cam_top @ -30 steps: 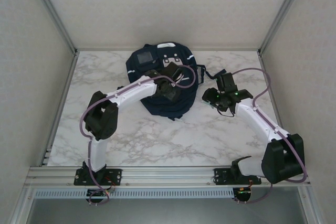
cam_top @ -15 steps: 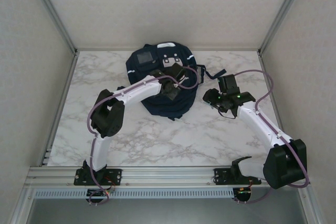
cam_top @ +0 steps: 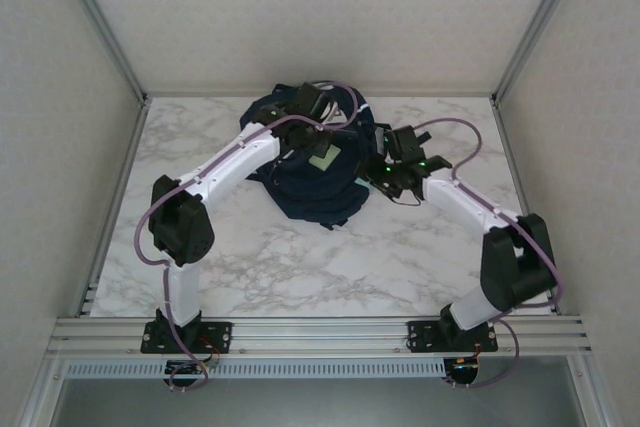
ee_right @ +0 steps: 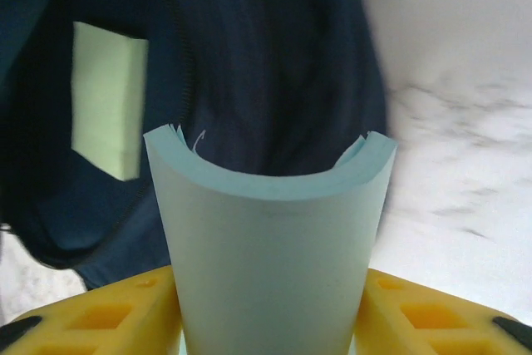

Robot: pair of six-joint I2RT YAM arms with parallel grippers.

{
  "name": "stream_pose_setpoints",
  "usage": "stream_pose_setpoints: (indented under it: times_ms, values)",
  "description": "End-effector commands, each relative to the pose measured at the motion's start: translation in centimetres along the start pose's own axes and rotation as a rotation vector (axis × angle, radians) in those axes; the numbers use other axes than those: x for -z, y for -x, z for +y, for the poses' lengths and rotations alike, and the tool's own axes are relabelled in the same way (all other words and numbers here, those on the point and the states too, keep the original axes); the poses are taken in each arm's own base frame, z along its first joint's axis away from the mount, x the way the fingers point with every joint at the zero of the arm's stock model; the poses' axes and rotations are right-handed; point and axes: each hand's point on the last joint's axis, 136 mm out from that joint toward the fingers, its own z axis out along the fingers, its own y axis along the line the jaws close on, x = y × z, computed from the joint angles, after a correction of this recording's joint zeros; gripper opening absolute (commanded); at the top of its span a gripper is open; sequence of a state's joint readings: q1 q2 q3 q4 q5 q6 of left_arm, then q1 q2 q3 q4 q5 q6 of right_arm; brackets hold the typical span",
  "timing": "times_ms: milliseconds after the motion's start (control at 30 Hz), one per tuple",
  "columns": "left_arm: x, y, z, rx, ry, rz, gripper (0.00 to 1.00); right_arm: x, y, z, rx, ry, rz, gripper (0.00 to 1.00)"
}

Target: Pack the student bag

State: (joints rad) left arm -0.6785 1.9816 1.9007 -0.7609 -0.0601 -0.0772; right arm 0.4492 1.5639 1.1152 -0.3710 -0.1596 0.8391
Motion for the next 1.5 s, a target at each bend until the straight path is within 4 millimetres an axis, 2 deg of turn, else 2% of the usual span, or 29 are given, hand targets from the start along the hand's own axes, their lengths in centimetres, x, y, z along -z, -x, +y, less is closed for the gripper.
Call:
stream_pose_setpoints:
  times_ms: [0, 167, 233, 300, 367, 433, 567, 733, 867, 1000, 1133, 1267, 1333, 1433, 1467]
  values:
    - [3.4, 2.7, -1.0, 0.088, -0.077, -0.084, 0.00, -1.5, 1.3, 3.9, -0.015, 0.085, -0.019, 0.51]
    - [3.5, 3.1, -1.4, 0.133, -0.104, -0.092, 0.00, -4.4, 2.1, 6.7, -0.065, 0.129, -0.008, 0.54]
    - [3.5, 3.1, -1.6, 0.149, -0.113, -0.089, 0.00, -5.2, 2.4, 7.8, -0.074, 0.159, 0.005, 0.70]
    - [3.6, 3.1, -1.7, 0.160, -0.119, -0.090, 0.00, -5.6, 2.4, 8.3, -0.079, 0.183, 0.013, 0.81]
    - [3.8, 3.1, -1.6, 0.168, -0.121, -0.091, 0.00, -5.5, 2.3, 8.4, -0.076, 0.204, 0.006, 0.87]
    - [4.0, 3.1, -1.6, 0.173, -0.126, -0.092, 0.00, -5.5, 2.0, 7.6, -0.076, 0.194, -0.002, 0.88]
    - [4.4, 3.3, -2.0, 0.183, -0.154, -0.101, 0.00, -5.9, 1.1, 6.9, -0.085, 0.215, 0.010, 0.79]
    - [4.4, 3.0, -2.9, 0.207, -0.203, -0.082, 0.00, -7.1, 0.9, 7.1, -0.082, 0.255, -0.001, 0.45]
    - [4.7, 2.2, -3.7, 0.244, -0.249, -0.062, 0.00, -7.8, 1.9, 8.4, -0.064, 0.295, -0.039, 0.28]
    - [5.1, 1.7, -4.9, 0.297, -0.318, -0.054, 0.00, -8.7, 2.1, 10.8, -0.042, 0.351, -0.026, 0.25]
    - [5.6, 1.8, -4.7, 0.323, -0.318, -0.063, 0.00, -8.4, 1.8, 10.2, -0.025, 0.315, -0.013, 0.26]
    - [5.9, 2.2, -2.8, 0.366, -0.250, -0.091, 0.00, -5.7, 0.8, 8.0, 0.027, 0.241, -0.019, 0.35]
    - [6.0, 2.4, -1.7, 0.396, -0.228, -0.102, 0.05, -4.5, -0.2, 6.3, 0.067, 0.172, -0.005, 0.45]
    - [6.0, 2.5, 0.4, 0.445, -0.204, -0.113, 0.39, -2.2, -0.9, 4.2, 0.121, 0.076, -0.001, 0.76]
    - [6.0, 2.4, 1.3, 0.465, -0.192, -0.117, 0.54, -1.6, -1.1, 3.4, 0.129, 0.043, -0.007, 0.90]
